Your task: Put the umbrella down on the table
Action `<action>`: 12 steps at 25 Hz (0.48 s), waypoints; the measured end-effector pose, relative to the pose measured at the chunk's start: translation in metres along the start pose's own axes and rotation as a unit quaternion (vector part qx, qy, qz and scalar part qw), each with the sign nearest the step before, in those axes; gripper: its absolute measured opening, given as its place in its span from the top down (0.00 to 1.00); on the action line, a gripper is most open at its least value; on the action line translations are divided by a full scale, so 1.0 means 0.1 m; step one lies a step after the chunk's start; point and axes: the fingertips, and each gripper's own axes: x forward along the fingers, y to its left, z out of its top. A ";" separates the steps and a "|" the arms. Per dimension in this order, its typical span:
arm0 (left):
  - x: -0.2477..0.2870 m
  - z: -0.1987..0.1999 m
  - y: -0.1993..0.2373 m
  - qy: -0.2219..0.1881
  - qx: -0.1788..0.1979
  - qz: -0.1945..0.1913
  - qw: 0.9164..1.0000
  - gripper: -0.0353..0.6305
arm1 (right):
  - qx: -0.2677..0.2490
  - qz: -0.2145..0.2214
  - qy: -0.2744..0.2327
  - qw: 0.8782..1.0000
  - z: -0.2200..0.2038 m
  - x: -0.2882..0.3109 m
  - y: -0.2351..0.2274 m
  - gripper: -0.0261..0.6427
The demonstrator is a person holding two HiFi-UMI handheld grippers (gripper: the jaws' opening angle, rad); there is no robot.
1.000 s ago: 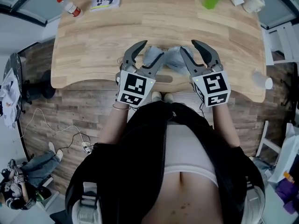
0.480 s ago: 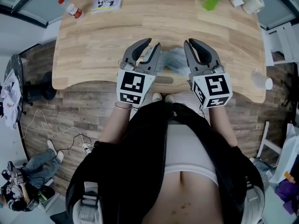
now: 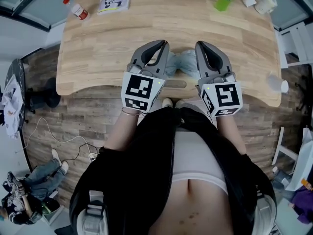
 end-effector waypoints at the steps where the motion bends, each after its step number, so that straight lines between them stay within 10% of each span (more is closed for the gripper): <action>1: -0.03 0.00 -0.01 -0.002 0.001 -0.002 1.000 0.92 | 0.001 -0.001 -0.001 1.000 -0.02 -0.01 0.03 0.92; 12: -0.32 0.07 -0.25 -0.019 0.007 -0.012 1.000 0.94 | 0.011 0.009 -0.021 1.000 0.07 -0.35 0.27 0.92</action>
